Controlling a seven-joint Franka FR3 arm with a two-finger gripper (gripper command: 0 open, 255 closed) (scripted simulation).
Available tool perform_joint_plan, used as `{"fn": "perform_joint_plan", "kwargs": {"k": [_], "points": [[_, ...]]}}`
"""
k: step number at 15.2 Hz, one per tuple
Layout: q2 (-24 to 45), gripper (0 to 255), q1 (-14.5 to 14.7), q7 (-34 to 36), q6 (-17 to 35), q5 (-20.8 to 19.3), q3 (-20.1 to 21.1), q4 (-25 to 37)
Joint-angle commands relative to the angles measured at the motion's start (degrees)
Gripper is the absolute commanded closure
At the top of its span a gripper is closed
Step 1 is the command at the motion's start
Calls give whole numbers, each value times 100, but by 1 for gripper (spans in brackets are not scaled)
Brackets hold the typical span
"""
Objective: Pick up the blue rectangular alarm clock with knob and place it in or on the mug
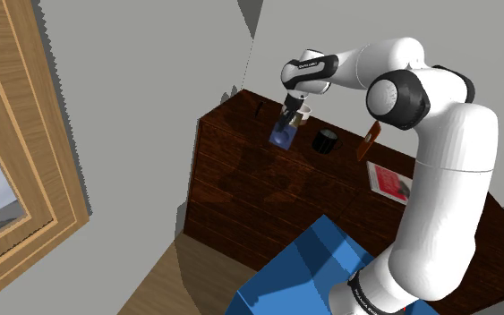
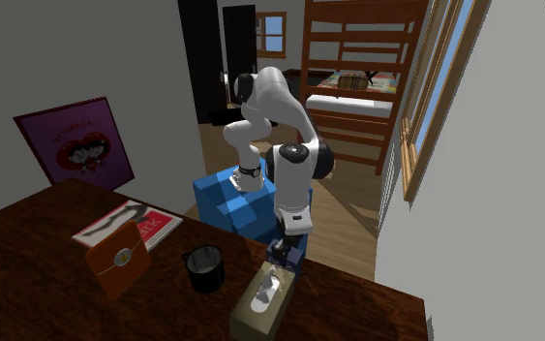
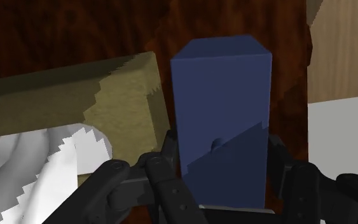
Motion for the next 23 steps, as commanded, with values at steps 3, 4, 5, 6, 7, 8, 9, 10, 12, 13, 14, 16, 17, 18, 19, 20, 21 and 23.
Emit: {"fn": "perform_joint_plan", "kwargs": {"k": [3, 4, 5, 6, 7, 8, 9, 10, 12, 13, 14, 16, 17, 18, 19, 20, 21, 23], "points": [[74, 255, -3, -43, -25, 22, 34, -79], [43, 255, 0, -35, -87, 9, 26, -47], [13, 255, 3, -27, -149, -4, 19, -13], [-18, 255, 6, -19, -211, -16, 12, 20], [-47, 255, 9, -11, -274, -29, 5, 55], [-74, 255, 11, -4, -338, -40, -1, 94], [-100, 255, 13, 3, -402, -52, -7, 133], [-126, 255, 14, 10, -466, -63, -13, 173], [-174, 255, 16, 24, -597, -84, -24, 259], [-196, 255, 17, 30, -663, -94, -29, 304], [-217, 255, 17, 36, -730, -103, -33, 351], [-256, 255, 16, 48, -865, -121, -43, 450], [-274, 255, 15, 54, -933, -129, -47, 502], [-290, 255, 14, 60, -1002, -137, -51, 555], [-305, 255, 13, 65, -1071, -144, -55, 611], [-319, 255, 11, 70, -1141, -151, -58, 668], [-332, 255, 8, 75, -1212, -157, -62, 727], [-353, 255, 3, 84, -1355, -168, -68, 850]]}}
